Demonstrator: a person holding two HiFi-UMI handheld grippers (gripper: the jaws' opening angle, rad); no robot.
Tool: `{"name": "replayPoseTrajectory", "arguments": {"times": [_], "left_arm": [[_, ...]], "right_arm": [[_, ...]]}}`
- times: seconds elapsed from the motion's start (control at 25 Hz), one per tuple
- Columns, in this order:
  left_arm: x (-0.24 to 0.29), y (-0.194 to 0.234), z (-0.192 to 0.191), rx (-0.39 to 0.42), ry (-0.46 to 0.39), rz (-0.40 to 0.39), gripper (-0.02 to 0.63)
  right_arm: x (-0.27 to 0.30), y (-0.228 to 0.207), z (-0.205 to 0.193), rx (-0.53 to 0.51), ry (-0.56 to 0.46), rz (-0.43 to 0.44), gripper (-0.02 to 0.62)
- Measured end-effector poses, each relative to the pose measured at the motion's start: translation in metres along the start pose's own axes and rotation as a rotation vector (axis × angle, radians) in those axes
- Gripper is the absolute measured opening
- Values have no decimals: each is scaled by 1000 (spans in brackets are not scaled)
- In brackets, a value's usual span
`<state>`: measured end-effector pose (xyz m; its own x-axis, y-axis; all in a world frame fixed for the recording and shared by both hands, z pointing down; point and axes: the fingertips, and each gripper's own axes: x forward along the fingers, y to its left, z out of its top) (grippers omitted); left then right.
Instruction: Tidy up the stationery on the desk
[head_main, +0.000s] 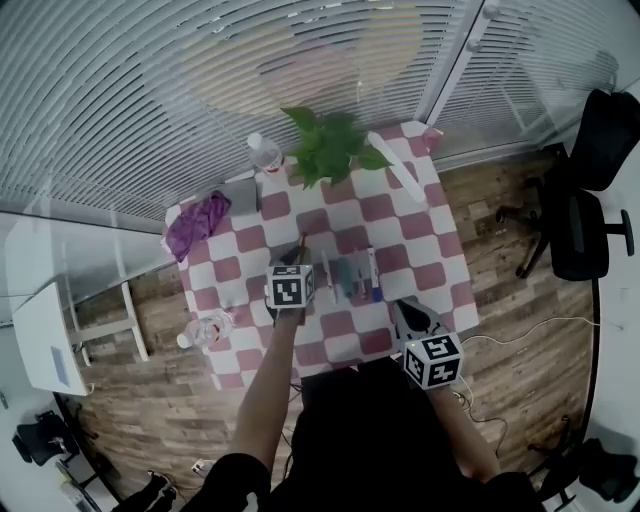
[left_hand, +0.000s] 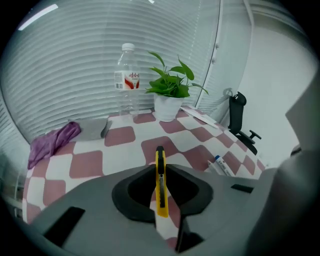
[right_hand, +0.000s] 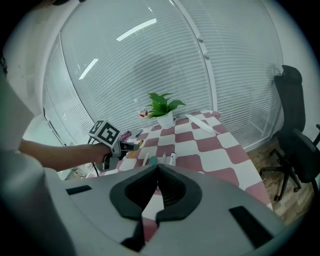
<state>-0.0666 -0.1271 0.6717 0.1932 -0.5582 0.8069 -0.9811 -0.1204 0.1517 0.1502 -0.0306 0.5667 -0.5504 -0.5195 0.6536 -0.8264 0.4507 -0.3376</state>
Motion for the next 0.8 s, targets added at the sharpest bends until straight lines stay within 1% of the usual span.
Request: {"name": "replayPoseTrajectory", "arguments": {"times": [0.16, 0.28, 0.44, 0.68, 0.8], "left_arm": [[-15, -16, -27, -158, -6, 38, 83], [-19, -27, -47, -240, 12, 57, 83], [-18, -28, -67, -278, 30, 95, 83], [-16, -24, -79, -361, 45, 112, 83], [-14, -21, -80, -363, 43, 123, 83]], "right_arm": [[-1, 5, -1, -12, -3, 13, 21], [-3, 9, -3, -25, 3, 19, 21], [-4, 13, -8, -44, 13, 24, 21], [-6, 11, -12, -63, 29, 19, 21], [-7, 11, -12, -67, 30, 16, 21]]}}
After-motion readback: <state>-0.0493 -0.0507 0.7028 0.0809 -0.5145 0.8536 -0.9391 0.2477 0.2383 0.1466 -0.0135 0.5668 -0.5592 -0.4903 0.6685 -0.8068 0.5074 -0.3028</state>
